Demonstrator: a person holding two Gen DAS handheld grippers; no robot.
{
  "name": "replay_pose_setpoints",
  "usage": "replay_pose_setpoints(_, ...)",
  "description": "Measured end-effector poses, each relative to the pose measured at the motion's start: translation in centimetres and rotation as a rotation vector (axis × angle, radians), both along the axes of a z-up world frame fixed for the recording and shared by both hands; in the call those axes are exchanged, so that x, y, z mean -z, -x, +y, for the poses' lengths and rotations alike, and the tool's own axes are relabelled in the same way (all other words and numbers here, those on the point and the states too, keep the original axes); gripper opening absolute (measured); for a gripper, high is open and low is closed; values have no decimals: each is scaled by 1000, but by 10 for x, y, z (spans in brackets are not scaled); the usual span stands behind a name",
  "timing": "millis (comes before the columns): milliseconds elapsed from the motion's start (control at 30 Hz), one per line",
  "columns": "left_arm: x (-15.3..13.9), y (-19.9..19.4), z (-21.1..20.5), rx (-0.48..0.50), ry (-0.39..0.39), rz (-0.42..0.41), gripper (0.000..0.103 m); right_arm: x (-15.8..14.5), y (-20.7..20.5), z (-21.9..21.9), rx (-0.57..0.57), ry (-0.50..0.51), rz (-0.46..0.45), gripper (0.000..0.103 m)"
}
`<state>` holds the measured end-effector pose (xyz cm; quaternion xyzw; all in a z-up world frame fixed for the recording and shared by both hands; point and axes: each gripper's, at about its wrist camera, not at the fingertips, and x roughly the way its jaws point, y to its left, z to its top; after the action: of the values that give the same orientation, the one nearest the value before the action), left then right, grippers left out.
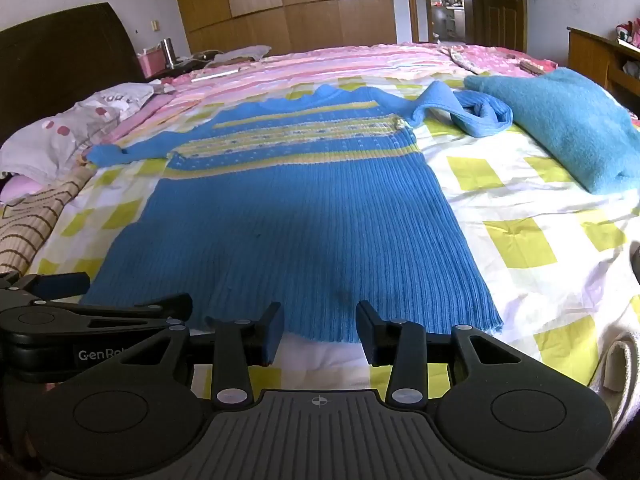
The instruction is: Fold small clothes
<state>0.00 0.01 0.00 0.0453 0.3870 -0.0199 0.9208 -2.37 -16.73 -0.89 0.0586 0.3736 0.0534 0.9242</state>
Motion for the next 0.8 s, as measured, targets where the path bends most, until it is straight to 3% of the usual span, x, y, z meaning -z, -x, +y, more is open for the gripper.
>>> replay_pose_setpoints(800, 10, -3, 0, 13, 22, 44, 101, 3, -2, 4, -2, 21, 8, 39)
